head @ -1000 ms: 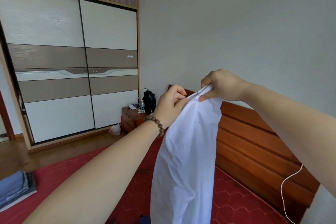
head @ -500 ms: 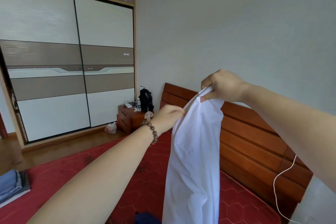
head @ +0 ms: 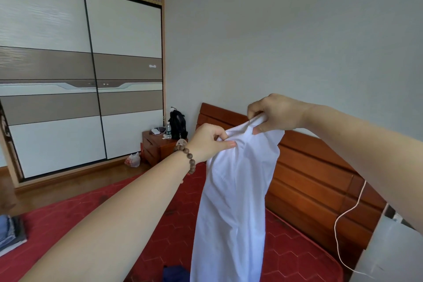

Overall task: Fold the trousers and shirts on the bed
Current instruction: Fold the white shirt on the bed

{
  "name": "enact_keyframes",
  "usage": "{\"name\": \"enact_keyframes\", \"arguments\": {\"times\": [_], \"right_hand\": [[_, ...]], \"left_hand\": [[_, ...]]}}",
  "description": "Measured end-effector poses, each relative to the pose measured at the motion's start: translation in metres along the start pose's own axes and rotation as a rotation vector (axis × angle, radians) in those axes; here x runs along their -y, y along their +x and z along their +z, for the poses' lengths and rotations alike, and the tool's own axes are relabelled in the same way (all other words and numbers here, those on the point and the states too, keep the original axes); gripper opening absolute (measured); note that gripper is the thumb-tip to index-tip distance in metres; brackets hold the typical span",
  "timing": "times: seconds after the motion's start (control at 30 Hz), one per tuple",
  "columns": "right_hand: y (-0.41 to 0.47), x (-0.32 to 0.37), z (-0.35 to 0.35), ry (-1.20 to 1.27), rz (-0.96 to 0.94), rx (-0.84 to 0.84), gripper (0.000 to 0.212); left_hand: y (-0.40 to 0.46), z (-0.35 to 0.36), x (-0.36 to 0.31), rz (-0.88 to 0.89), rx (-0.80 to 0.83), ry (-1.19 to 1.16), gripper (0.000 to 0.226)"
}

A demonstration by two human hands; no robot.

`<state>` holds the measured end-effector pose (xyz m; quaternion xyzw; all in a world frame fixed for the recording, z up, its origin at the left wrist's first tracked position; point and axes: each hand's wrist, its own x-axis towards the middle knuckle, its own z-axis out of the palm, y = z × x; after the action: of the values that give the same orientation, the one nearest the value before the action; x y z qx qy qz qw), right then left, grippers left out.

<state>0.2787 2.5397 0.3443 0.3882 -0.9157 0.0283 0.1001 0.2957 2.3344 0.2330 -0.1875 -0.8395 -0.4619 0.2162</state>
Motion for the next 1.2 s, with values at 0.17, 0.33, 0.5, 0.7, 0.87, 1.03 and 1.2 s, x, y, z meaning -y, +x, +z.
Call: {"name": "enact_keyframes", "arguments": {"times": [0.17, 0.33, 0.5, 0.7, 0.87, 1.03, 1.2], "right_hand": [[-0.001, 0.005, -0.005, 0.149, -0.062, -0.009, 0.020], [0.004, 0.010, -0.006, 0.106, -0.102, -0.001, 0.020], [0.006, 0.007, 0.001, 0.038, -0.096, 0.032, 0.022], [0.007, 0.012, 0.001, 0.095, -0.114, 0.079, 0.030], [0.010, 0.011, -0.001, 0.027, -0.038, 0.152, 0.026], [0.013, 0.007, -0.002, 0.026, -0.038, -0.010, 0.002], [0.007, 0.002, -0.011, 0.130, -0.054, -0.109, 0.010]], "left_hand": [[-0.002, -0.001, 0.000, 0.080, -0.012, 0.091, 0.035], [-0.010, 0.005, 0.001, 0.068, 0.191, 0.342, 0.047], [-0.010, -0.013, 0.004, 0.093, 0.199, 0.373, 0.038], [-0.004, -0.024, 0.009, 0.102, -0.021, 0.285, 0.041], [-0.009, -0.022, 0.007, 0.121, -0.010, 0.208, 0.049], [-0.019, -0.017, 0.010, 0.064, 0.143, 0.216, 0.052], [-0.034, 0.013, 0.027, -0.129, 0.286, 0.227, 0.042]]}}
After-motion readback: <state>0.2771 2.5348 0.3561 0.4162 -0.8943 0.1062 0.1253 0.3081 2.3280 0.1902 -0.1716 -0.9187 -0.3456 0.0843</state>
